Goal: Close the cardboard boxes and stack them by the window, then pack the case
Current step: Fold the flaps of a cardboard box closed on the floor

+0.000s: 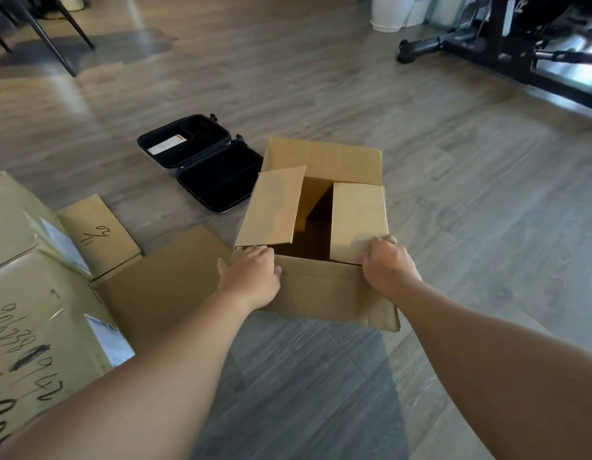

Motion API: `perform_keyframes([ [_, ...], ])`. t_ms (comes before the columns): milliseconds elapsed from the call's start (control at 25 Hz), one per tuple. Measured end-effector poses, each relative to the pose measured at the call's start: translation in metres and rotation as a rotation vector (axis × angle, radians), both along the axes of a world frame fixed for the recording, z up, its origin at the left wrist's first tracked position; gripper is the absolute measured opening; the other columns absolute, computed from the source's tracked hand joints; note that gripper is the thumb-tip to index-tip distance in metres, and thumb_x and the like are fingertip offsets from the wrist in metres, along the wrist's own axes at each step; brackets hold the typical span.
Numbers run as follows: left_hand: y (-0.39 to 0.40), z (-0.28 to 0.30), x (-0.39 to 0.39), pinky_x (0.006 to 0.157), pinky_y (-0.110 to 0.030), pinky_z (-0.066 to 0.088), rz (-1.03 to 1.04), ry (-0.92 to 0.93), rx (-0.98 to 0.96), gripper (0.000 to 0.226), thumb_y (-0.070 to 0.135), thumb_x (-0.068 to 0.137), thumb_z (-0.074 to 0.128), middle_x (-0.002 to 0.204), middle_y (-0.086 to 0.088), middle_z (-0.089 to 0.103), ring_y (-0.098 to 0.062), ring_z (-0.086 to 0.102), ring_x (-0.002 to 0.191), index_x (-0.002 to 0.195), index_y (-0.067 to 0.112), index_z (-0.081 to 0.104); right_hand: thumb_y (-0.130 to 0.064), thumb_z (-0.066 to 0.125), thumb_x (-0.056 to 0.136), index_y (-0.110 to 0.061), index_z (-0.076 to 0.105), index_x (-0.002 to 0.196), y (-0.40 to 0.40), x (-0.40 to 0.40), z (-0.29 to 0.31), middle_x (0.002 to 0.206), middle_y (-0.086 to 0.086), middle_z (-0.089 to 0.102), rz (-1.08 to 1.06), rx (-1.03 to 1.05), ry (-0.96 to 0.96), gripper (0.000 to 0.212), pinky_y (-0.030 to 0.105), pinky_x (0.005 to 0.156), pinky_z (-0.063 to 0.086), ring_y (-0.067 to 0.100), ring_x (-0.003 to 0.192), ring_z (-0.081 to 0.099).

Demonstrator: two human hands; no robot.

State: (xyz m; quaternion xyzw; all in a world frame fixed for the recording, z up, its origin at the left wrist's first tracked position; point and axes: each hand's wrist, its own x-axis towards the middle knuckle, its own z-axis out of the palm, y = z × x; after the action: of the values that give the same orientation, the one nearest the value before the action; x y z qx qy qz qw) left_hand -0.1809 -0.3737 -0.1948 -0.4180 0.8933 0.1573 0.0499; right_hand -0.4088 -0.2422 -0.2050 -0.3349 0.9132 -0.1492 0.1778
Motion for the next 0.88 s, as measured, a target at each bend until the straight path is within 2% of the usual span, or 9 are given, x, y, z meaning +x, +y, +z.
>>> perform_keyframes([
  [80, 0.001, 0.001, 0.0, 0.09, -0.051, 0.046, -0.011, 0.019, -0.039, 0.017, 0.042, 0.1, 0.045, 0.118, 0.007, 0.057, -0.022, 0.052, 0.117, 0.098, 0.026, 0.047, -0.021, 0.044, 0.101, -0.009, 0.056, 0.115, 0.002, 0.005, -0.004, 0.129, 0.011, 0.051, 0.066, 0.015, 0.083, 0.022, 0.042, 0.082, 0.045, 0.029, 0.102, 0.049],
  [120, 0.001, 0.0, -0.001, 0.087, -0.046, 0.049, -0.009, 0.031, -0.056, 0.023, 0.046, 0.099, 0.046, 0.121, 0.005, 0.058, -0.022, 0.054, 0.116, 0.103, 0.024, 0.049, -0.019, 0.045, 0.101, -0.006, 0.058, 0.116, 0.001, 0.008, -0.006, 0.138, 0.014, 0.048, 0.145, -0.011, 0.18, 0.024, 0.046, 0.094, 0.045, 0.033, 0.117, 0.048],
  [200, 0.002, -0.004, -0.002, 0.092, -0.043, 0.052, 0.004, 0.082, -0.053, 0.046, 0.051, 0.098, 0.049, 0.143, -0.002, 0.051, -0.024, 0.051, 0.129, 0.128, 0.016, 0.049, -0.015, 0.047, 0.102, -0.002, 0.057, 0.129, -0.003, 0.018, -0.008, 0.155, 0.017, 0.038, 0.345, -0.107, 0.309, 0.033, 0.049, 0.119, 0.028, 0.036, 0.145, 0.03],
  [280, 0.005, -0.006, -0.002, 0.102, -0.044, 0.047, 0.038, 0.121, -0.033, 0.065, 0.05, 0.098, 0.053, 0.162, -0.007, 0.029, -0.026, 0.034, 0.146, 0.146, 0.01, 0.036, -0.006, 0.046, 0.1, -0.001, 0.053, 0.139, -0.011, 0.032, -0.003, 0.158, 0.016, 0.037, 0.534, -0.139, 0.334, 0.04, 0.042, 0.123, 0.013, 0.03, 0.151, 0.023],
  [400, 0.004, -0.004, -0.005, 0.105, -0.045, 0.043, 0.045, 0.085, -0.082, 0.075, 0.05, 0.098, 0.052, 0.166, -0.009, 0.015, -0.027, 0.022, 0.151, 0.153, 0.008, 0.024, 0.0, 0.044, 0.095, -0.003, 0.061, 0.132, -0.018, 0.051, -0.002, 0.145, 0.015, 0.054, 0.727, -0.076, 0.421, 0.041, 0.041, 0.122, 0.014, 0.029, 0.143, 0.039],
  [560, 0.0, -0.001, -0.006, 0.117, -0.051, 0.024, 0.052, -0.087, -0.193, 0.086, 0.062, 0.097, 0.036, 0.168, -0.009, -0.001, -0.025, 0.002, 0.154, 0.158, 0.007, 0.008, -0.016, 0.041, 0.098, -0.009, 0.071, 0.119, -0.019, 0.055, 0.008, 0.138, 0.013, 0.06, 0.603, 0.08, 0.652, 0.037, 0.058, 0.122, 0.012, 0.028, 0.138, 0.046],
  [680, -0.005, 0.001, -0.004, 0.12, -0.056, 0.01, 0.122, -0.203, -0.171, 0.089, 0.067, 0.097, 0.026, 0.167, -0.009, -0.009, -0.025, -0.007, 0.154, 0.158, 0.008, 0.001, -0.021, 0.043, 0.101, -0.006, 0.064, 0.129, -0.018, 0.05, 0.02, 0.144, 0.016, 0.054, 0.454, 0.145, 0.785, 0.039, 0.066, 0.119, 0.005, 0.031, 0.143, 0.039],
  [760, -0.008, 0.0, -0.002, 0.121, -0.055, 0.01, 0.116, -0.211, -0.105, 0.089, 0.067, 0.097, 0.024, 0.167, -0.009, -0.007, -0.026, -0.005, 0.154, 0.159, 0.008, 0.002, -0.022, 0.038, 0.102, -0.005, 0.055, 0.14, -0.014, 0.041, 0.027, 0.152, 0.014, 0.046, 0.374, 0.222, 0.828, 0.045, 0.069, 0.116, -0.002, 0.03, 0.149, 0.025],
  [880, -0.01, -0.004, -0.002, 0.119, -0.049, 0.026, 0.129, -0.144, 0.027, 0.088, 0.064, 0.099, 0.029, 0.167, -0.008, -0.008, -0.025, -0.004, 0.154, 0.159, 0.006, -0.001, -0.021, 0.029, 0.097, -0.003, 0.046, 0.146, -0.006, 0.022, 0.034, 0.159, 0.016, 0.035, 0.255, 0.345, 0.885, 0.054, 0.073, 0.112, -0.011, 0.034, 0.153, 0.008],
])
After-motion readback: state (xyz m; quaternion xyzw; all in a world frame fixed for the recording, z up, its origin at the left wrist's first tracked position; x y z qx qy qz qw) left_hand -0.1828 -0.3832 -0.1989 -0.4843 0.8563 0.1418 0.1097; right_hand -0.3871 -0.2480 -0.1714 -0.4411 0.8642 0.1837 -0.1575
